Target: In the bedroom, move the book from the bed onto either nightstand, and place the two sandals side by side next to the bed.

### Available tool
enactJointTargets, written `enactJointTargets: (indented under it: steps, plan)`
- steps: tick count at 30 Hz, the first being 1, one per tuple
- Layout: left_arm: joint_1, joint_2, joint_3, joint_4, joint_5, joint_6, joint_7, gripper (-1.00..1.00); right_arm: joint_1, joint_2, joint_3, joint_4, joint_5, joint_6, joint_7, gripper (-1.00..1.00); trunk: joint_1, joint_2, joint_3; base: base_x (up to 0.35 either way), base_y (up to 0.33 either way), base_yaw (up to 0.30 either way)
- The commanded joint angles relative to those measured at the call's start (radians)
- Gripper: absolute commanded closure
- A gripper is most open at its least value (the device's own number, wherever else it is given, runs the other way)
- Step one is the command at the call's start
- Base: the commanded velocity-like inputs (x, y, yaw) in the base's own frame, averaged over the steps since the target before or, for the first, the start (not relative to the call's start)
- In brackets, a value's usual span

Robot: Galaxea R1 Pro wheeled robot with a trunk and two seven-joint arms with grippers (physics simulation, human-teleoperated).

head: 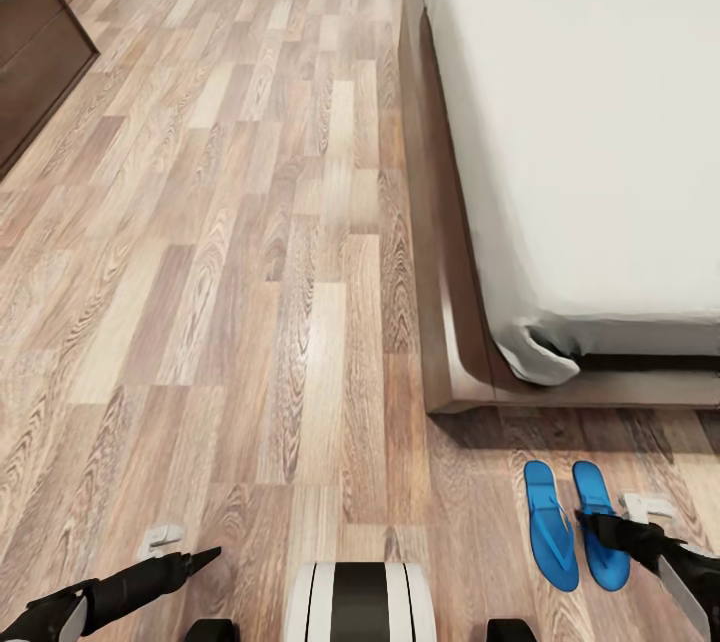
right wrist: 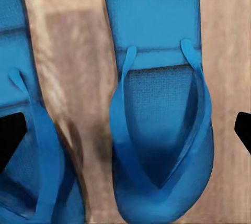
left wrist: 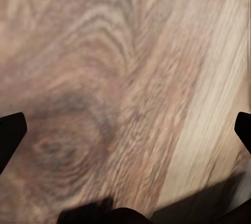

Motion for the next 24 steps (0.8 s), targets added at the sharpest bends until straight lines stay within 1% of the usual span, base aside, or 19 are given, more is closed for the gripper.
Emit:
enactJointTargets:
  steps: [1, 3, 4, 5, 6, 7, 8, 9, 11, 12, 13, 16, 20, 24]
  plan:
    - [-0.001, -0.001, 0.009, -0.001, -0.006, 0.01, -0.006, -1.0, 0.0, -0.01, -0.004, 0.02, -0.029, 0.008, 0.058, -1.0, -0.001, 0.0, 0.003, 0.0, 0.0, 0.0]
    - [-0.001, -0.001, 0.009, -0.001, -0.006, 0.01, -0.006, -1.0, 0.0, -0.06, -0.004, 0.134, -0.097, 0.009, 0.257, -1.0, -0.001, 0.001, 0.011, 0.0, 0.0, 0.0]
    - [-0.001, -0.001, 0.009, -0.001, -0.006, 0.009, -0.006, -1.0, 0.001, -0.072, -0.005, 0.166, -0.112, 0.009, 0.304, -1.0, -0.002, 0.001, 0.015, 0.0, 0.0, 0.0]
    - [-0.001, -0.001, 0.009, -0.001, -0.006, 0.009, -0.006, -1.0, 0.001, -0.092, -0.005, 0.229, -0.136, 0.008, 0.387, -1.0, -0.002, 0.001, 0.019, 0.0, 0.0, 0.0]
    - [-0.001, -0.001, 0.009, -0.001, -0.006, 0.009, -0.006, -1.0, 0.001, -0.107, -0.006, 0.285, -0.156, 0.004, 0.456, -1.0, -0.003, 0.001, 0.023, 0.0, 0.0, 0.0]
    - [-0.001, -0.001, 0.009, -0.001, -0.006, 0.009, -0.006, -1.0, 0.001, -0.116, -0.006, 0.331, -0.172, 0.0, 0.505, -1.0, -0.003, 0.001, 0.027, 0.0, 0.0, 0.0]
    - [-0.001, -0.002, 0.009, -0.001, -0.006, 0.009, -0.005, -1.0, 0.001, -0.122, -0.006, 0.363, -0.184, -0.007, 0.536, -1.0, -0.004, 0.002, 0.031, 0.0, 0.0, 0.0]
    - [-0.001, -0.011, 0.008, 0.006, -0.006, 0.008, -0.005, -1.0, 0.001, -0.128, -0.006, 0.398, -0.196, -0.04, 0.569, -1.0, -0.004, 0.002, 0.034, 0.0, 0.0, 0.0]
    - [-0.001, -0.023, 0.008, 0.01, -0.007, 0.006, -0.004, -1.0, 0.001, -0.13, -0.005, 0.414, -0.201, -0.105, 0.583, -1.0, -0.005, 0.002, 0.042, 0.0, 0.0, 0.0]
    - [-0.001, -0.026, 0.007, 0.011, -0.007, 0.006, -0.004, -1.0, 0.001, -0.13, -0.005, 0.416, -0.202, -0.12, 0.584, -1.0, -0.005, 0.003, 0.046, 0.0, 0.0, 0.0]
    - [-0.001, -0.042, 0.008, 0.012, -0.008, 0.004, 0.005, -1.0, 0.001, -0.13, -0.005, 0.424, -0.203, -0.157, 0.589, -1.0, -0.006, 0.003, 0.05, 0.0, 0.0, 0.0]
    - [-0.001, -0.054, 0.007, 0.019, -0.009, 0.003, 0.016, -1.0, 0.001, -0.13, -0.005, 0.427, -0.204, -0.175, 0.589, -1.0, -0.007, 0.004, 0.061, 0.0, 0.0, 0.0]
    - [-0.001, -0.059, 0.007, 0.04, -0.009, -0.013, 0.022, -1.0, 0.001, -0.13, -0.005, 0.428, -0.205, -0.182, 0.589, -1.0, -0.009, 0.004, 0.077, 0.0, 0.0, 0.0]
    - [-0.001, -0.059, 0.007, 0.046, -0.009, -0.028, 0.022, -1.0, 0.001, -0.13, -0.005, 0.429, -0.205, -0.185, 0.59, -1.0, -0.009, 0.004, 0.077, 0.0, 0.0, 0.0]
